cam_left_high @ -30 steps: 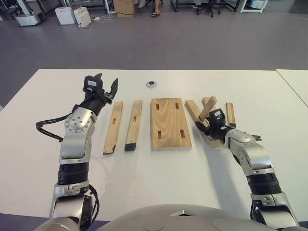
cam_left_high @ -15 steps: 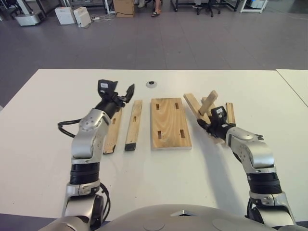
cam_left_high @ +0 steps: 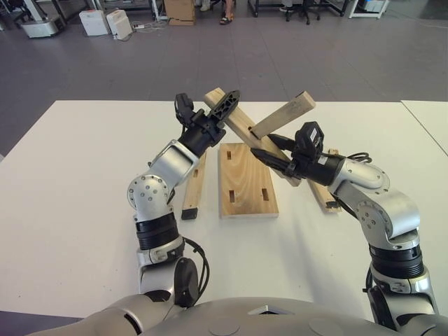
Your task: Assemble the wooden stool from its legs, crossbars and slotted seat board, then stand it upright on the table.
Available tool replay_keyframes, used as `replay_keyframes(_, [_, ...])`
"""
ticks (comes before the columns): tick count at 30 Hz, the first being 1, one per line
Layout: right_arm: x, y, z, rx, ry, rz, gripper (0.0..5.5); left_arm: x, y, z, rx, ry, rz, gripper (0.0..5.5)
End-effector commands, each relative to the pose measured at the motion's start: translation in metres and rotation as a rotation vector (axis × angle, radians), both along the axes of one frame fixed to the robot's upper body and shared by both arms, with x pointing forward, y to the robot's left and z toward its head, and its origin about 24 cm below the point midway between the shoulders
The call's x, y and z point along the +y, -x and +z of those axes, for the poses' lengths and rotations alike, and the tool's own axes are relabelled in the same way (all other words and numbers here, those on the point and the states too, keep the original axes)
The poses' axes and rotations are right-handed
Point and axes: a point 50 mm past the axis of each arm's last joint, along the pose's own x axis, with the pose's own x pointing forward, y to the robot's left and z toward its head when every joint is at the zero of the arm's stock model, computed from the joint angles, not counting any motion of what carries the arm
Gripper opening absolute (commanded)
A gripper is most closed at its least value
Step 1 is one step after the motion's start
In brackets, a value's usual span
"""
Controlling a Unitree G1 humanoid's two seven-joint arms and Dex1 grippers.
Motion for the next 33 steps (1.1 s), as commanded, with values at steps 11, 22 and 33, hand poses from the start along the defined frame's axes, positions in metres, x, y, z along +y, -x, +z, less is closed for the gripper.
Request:
replay_keyframes(11, [0.006, 0.0, 0.003, -0.067, 0.032, 0.02, 2.48, 0.0, 0.016, -0.015, 0.122, -0.029, 0.077, 1.04])
replay_keyframes(22, [-0.055, 0.014, -0.072, 0.14, 0.434, -0.12, 3.15, 0.068, 0.062, -0.033, 0.128, -0.425, 0.479, 1.02])
replay_keyframes(33, [-0.03, 0.012, -0.111, 0.13, 0.592, 0.011, 3.15, 0.056, 0.067, -0.057, 0.2, -0.463, 0.501, 1.02])
